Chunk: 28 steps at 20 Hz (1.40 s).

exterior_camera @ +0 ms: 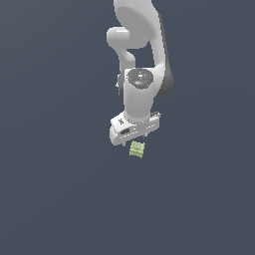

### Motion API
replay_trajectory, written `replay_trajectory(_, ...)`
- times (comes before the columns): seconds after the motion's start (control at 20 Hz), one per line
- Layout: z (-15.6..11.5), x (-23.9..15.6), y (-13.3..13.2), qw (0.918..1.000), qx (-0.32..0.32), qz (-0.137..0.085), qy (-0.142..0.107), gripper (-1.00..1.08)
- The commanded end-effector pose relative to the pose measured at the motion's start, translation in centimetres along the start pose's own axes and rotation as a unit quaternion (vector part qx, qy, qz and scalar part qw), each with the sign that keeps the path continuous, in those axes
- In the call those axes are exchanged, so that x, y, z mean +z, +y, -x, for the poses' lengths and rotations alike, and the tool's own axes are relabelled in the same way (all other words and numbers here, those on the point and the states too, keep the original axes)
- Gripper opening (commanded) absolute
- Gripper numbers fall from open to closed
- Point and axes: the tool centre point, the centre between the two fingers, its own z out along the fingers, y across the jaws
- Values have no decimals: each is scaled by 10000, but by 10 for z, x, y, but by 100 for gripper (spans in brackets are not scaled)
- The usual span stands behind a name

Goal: Pick up the object and move it to a goal position.

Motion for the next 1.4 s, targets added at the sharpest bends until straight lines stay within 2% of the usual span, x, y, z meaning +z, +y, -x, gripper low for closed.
replay_trajectory(0.0, 1, 5, -2, 9993, -366, 3, -7, 100)
replay_trajectory(0.25, 2, 14, -5, 9941, -1089, 3, -19, 100)
replay_trajectory(0.55, 3, 25, -9, 9808, -1950, -3, -26, 100)
replay_trajectory(0.75, 4, 32, -12, 9678, -2517, -10, -27, 100)
replay_trajectory(1.0, 5, 40, -17, 9478, -3188, -20, -23, 100)
replay_trajectory(1.35, 6, 47, -21, 9232, -3842, -33, -12, 100)
